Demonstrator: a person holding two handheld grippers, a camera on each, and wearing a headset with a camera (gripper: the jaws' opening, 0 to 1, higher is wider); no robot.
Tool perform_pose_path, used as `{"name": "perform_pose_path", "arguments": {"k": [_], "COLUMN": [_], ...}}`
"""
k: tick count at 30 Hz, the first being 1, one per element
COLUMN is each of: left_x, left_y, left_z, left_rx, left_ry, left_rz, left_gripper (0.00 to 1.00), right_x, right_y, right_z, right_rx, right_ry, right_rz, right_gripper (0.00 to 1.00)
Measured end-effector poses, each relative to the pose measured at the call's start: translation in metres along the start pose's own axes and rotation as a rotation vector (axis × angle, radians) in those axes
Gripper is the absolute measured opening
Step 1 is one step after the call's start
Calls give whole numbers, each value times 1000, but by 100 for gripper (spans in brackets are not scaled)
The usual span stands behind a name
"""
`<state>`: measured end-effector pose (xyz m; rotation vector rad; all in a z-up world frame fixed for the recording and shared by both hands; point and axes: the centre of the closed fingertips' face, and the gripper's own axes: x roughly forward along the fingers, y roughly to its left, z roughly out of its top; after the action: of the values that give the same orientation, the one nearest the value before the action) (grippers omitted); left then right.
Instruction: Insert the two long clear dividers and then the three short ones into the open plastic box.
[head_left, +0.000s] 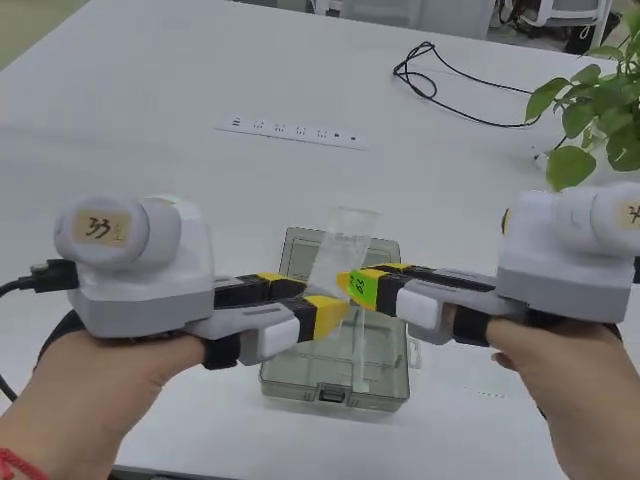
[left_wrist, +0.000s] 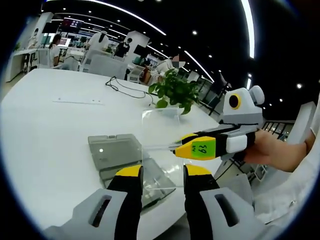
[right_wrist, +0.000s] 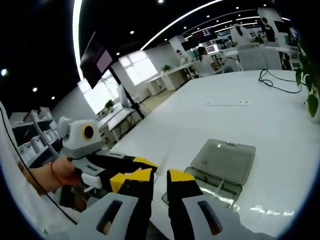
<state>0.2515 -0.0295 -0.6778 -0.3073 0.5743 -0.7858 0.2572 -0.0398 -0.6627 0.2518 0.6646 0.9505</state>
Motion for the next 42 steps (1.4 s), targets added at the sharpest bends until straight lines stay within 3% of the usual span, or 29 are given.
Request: {"name": "perform_pose_path", "arguments": {"k": [1,6,24,29,42], "left_x": [0,2,2,-2,-15], "left_y": [1,0,-4,0,11], "left_z": [0,-2,-3,-7,-17], "left_rx": [2,-1,38,52,169], "left_ry": [0,0,13,24,61], "left_rz": [4,7,-13,-17,-37], "left_gripper": [30,31,34,40,56], "right_x": [-1,0,2,3,4], "right_y": [1,-1,-3,-5,-16], "right_z": [-1,-2,1,5,8], "right_rx": [66,94,116,120,150], "right_ry": [0,10,21,22,59], "right_rz": [-13,-36,-58,-63,-98], "right_gripper": [7,6,6,6,6]}}
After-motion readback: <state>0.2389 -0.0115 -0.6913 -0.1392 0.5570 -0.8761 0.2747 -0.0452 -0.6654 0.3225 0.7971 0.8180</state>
